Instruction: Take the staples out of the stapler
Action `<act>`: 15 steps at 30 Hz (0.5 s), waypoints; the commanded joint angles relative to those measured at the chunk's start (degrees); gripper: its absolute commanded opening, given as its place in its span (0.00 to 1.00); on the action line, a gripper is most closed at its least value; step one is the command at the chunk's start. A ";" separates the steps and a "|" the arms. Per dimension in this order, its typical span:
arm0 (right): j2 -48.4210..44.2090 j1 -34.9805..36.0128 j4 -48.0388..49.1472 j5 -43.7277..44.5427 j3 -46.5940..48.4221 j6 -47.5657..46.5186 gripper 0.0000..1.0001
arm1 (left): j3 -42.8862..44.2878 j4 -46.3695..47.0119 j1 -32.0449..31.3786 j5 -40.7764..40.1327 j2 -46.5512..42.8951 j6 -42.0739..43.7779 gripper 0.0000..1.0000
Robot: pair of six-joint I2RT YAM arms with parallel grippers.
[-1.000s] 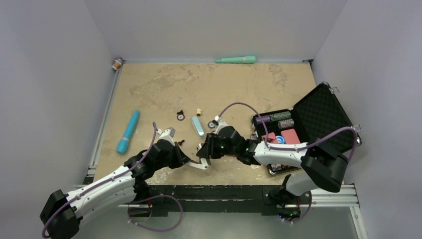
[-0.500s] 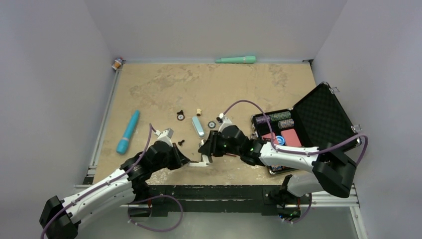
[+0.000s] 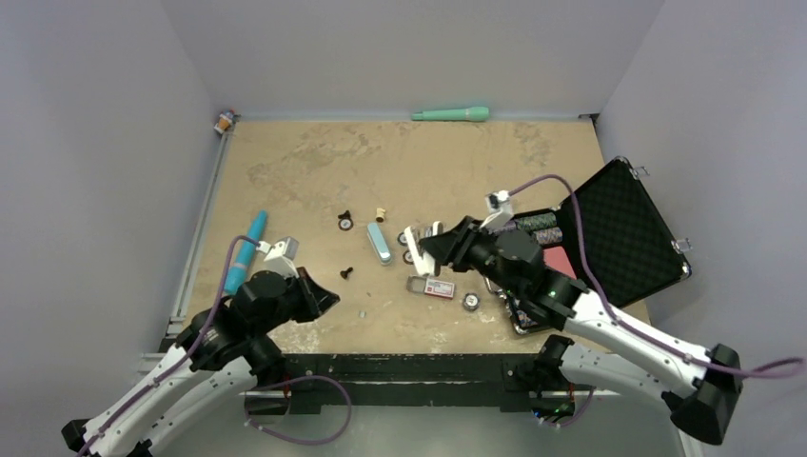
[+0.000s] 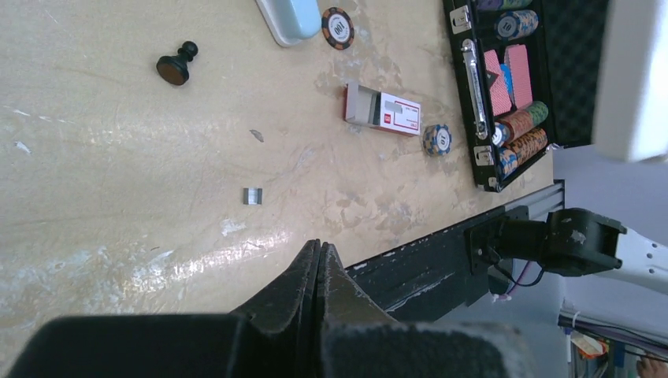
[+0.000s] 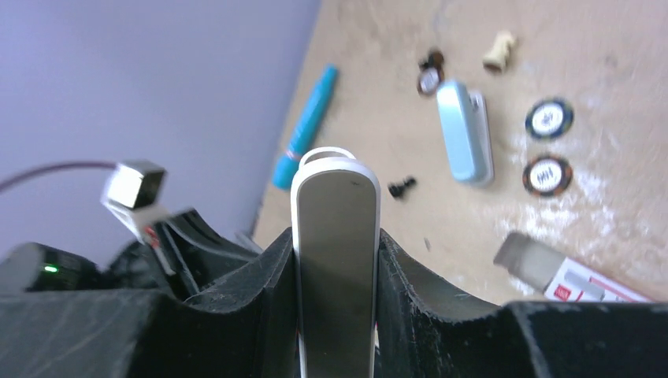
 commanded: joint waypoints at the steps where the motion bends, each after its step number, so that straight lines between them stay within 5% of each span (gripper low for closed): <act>1: -7.41 -2.81 1.35 -0.69 0.51 -2.73 0.00 | 3.15 -5.73 0.02 0.12 -1.69 3.66 0.02; 6: -8.81 -2.96 5.45 -8.15 0.89 -3.84 0.00 | 3.14 4.19 -0.01 9.64 -2.67 9.32 0.32; 8: -9.42 -3.31 10.71 -12.64 0.13 -3.17 0.00 | 4.74 3.32 -0.06 8.96 -1.48 10.52 0.59; 12: -8.96 -3.47 14.75 -16.36 0.42 -2.91 0.00 | 6.90 3.22 0.03 12.71 -1.04 13.21 0.82; 15: -7.53 -4.42 23.49 -24.49 -1.76 -1.70 0.00 | 7.76 2.75 0.00 13.69 -3.02 14.67 0.88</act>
